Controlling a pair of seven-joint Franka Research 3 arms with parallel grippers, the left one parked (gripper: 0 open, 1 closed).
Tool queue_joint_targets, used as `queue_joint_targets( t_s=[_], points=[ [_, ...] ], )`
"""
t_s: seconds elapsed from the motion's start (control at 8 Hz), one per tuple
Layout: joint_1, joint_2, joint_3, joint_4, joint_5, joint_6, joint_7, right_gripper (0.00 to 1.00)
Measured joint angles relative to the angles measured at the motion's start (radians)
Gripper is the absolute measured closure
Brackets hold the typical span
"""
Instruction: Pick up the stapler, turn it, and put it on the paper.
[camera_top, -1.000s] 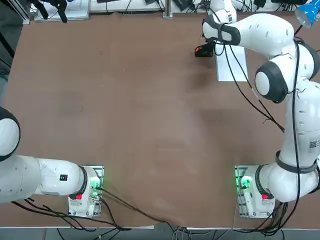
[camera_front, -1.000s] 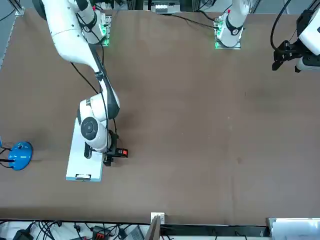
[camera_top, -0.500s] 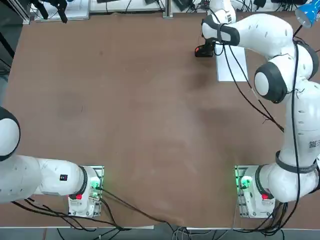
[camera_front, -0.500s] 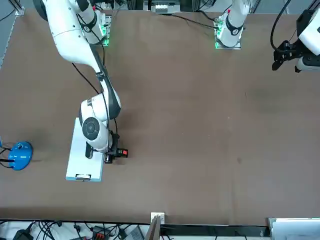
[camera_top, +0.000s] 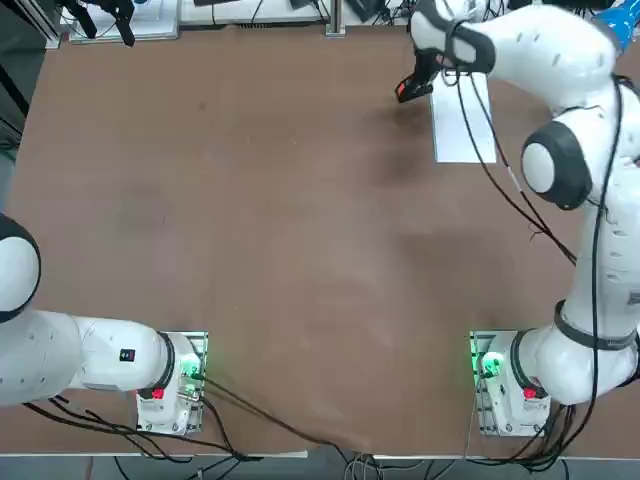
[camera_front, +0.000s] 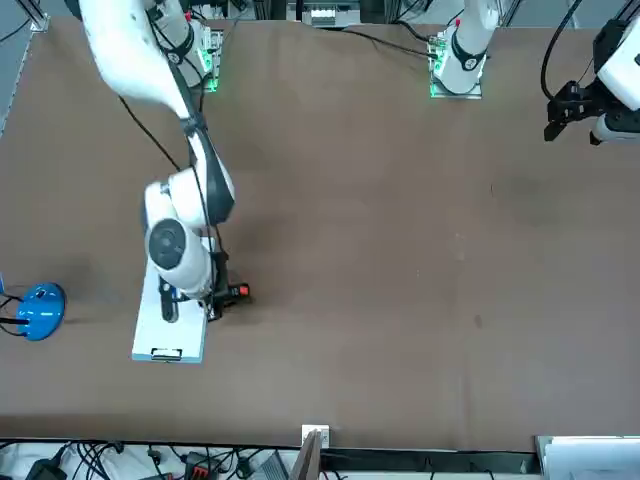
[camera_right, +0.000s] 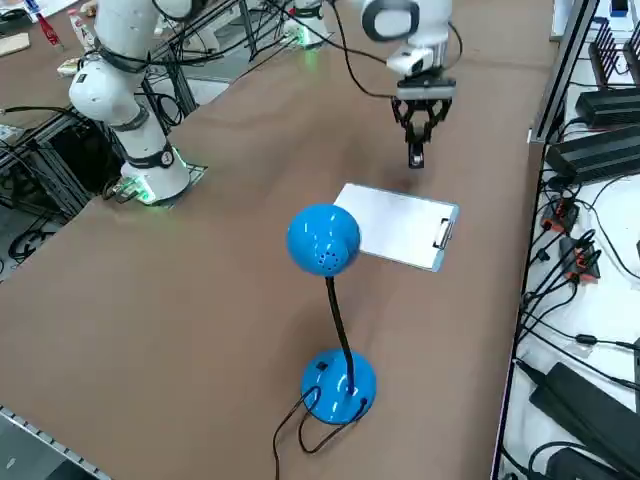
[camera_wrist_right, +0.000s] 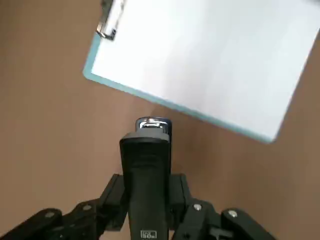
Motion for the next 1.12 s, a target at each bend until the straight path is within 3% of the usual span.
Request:
queue_joint_targets(
  t_s=[0.25, 0.62, 1.12],
  points=[
    [-0.029, -0.066, -0.001, -0.037, 0.002, -0.066, -0.288, 0.59],
    [-0.109, -0.180, -0.003, -0.207, 0.002, -0.063, -0.784, 0.59],
    [-0.207, -0.215, -0.005, -0.372, 0.091, 0.135, -1.322, 0.59]
  ],
)
